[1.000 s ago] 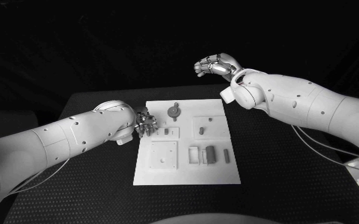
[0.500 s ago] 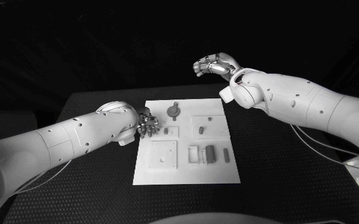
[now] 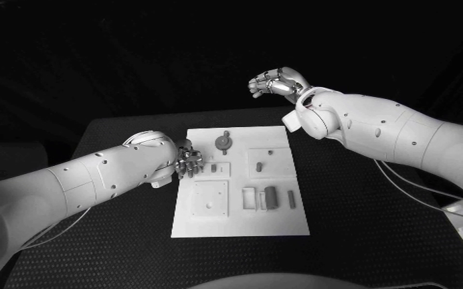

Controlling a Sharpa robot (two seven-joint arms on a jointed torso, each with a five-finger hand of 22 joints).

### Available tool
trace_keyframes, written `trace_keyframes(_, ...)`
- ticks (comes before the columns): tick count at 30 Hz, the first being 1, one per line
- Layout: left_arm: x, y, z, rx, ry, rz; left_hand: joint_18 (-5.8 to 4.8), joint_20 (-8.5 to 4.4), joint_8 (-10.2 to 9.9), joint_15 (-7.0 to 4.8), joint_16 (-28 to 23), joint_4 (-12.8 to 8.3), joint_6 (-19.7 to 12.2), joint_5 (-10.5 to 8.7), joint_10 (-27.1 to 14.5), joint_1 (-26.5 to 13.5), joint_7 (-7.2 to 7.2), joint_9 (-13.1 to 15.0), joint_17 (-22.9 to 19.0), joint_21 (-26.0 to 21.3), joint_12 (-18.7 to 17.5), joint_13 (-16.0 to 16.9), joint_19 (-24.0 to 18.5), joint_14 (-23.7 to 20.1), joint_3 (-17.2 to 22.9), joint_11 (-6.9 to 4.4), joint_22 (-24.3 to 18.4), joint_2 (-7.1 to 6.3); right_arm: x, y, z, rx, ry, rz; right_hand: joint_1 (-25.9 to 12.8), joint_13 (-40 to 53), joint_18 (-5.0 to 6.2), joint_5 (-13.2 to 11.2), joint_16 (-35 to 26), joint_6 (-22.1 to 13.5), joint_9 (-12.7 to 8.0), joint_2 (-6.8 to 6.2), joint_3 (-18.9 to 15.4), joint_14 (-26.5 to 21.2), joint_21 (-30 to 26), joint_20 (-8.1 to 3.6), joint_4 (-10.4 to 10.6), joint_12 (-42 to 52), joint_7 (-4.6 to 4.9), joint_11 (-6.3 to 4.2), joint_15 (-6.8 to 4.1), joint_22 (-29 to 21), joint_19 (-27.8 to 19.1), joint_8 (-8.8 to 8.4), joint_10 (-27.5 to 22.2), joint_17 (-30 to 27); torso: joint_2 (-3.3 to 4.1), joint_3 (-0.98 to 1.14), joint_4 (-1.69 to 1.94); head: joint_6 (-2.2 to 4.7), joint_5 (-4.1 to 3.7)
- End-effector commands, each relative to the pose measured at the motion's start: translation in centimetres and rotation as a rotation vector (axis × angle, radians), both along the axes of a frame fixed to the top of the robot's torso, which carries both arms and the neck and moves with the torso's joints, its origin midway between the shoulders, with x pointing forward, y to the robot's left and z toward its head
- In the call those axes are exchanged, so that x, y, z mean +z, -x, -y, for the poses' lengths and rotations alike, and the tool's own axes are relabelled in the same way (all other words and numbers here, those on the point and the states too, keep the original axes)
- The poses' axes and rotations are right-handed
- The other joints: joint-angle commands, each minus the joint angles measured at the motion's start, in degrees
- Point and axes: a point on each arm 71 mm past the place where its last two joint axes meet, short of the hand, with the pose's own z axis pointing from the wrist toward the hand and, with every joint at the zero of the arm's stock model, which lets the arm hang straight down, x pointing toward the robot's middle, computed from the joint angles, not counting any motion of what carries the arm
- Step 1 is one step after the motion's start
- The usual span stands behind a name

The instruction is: Assemble the parts on the task board

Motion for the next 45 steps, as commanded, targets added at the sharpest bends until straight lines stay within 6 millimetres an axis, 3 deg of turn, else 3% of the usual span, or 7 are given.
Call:
trace_keyframes(1, -0.12, 0.04, 0.2, -0.013, -0.012, -0.004, -0.6, 0.04, 0.3, -0.15, 0.2, 0.1, 0.4, -0.02, 0.2, -0.6, 0.06, 0.1, 0.0, 0.2, 0.2, 0.1, 0.4, 0.1, 0.3, 0.08, 0.1, 0.22, 0.01, 0.07, -0.22, 0.02, 0.001, 0.003, -0.3, 0.0, 0.34, -0.1, 0.4, -0.2, -0.1, -0.48, -0.3, -0.1, -0.2, 0.17, 0.1, -0.3, 0.76, 0.08, 0.25, 0.0, -0.3, 0.21, 0.5, -0.1, 0.01, 0.0, 0.02, -0.04, -0.19)
trace_keyframes(32, -0.72, 0.6, 0.92, -0.05, -0.056, -0.018, -0.47, -0.21, -0.4, -0.45, 1.1, -0.1, -0.9, -0.01, 0.3, -0.4, 0.44, 0.4, -0.2, 0.4, 1.0, 0.7, 0.8, 0.2, 0.9, 0.02, 1.7, 0.05, 0.03, 0.17, -0.24, 0.024, 0.0, 0.004, -0.7, 0.0, 0.32, -0.1, 0.4, -0.2, -0.1, -0.42, -0.3, -0.2, -0.1, 0.19, 0.4, -0.4, 0.79, 0.1, 0.27, 0.0, -0.4, 0.22, 0.5, -0.1, 0.03, -0.01, 0.03, -0.47, -0.32)
trace_keyframes(45, -0.77, 0.72, 0.93, -0.075, -0.092, -0.011, -0.16, -2.23, -1.8, -2.87, 7.0, -0.2, -1.3, 0.13, 2.2, 1.3, -0.25, 0.5, 0.0, 3.5, 7.9, 5.1, 4.7, 3.3, 1.2, -1.17, 6.9, -0.41, 0.03, 0.18, -0.17, 0.02, -0.001, 0.005, -0.9, 0.0, 0.3, -0.1, 0.4, -0.2, -0.1, -0.39, -0.3, -0.3, -0.2, 0.19, 0.6, -0.5, 0.79, 0.11, 0.31, 0.0, -0.5, 0.21, 0.5, -0.2, 0.06, -0.02, 0.04, -0.58, -0.36)
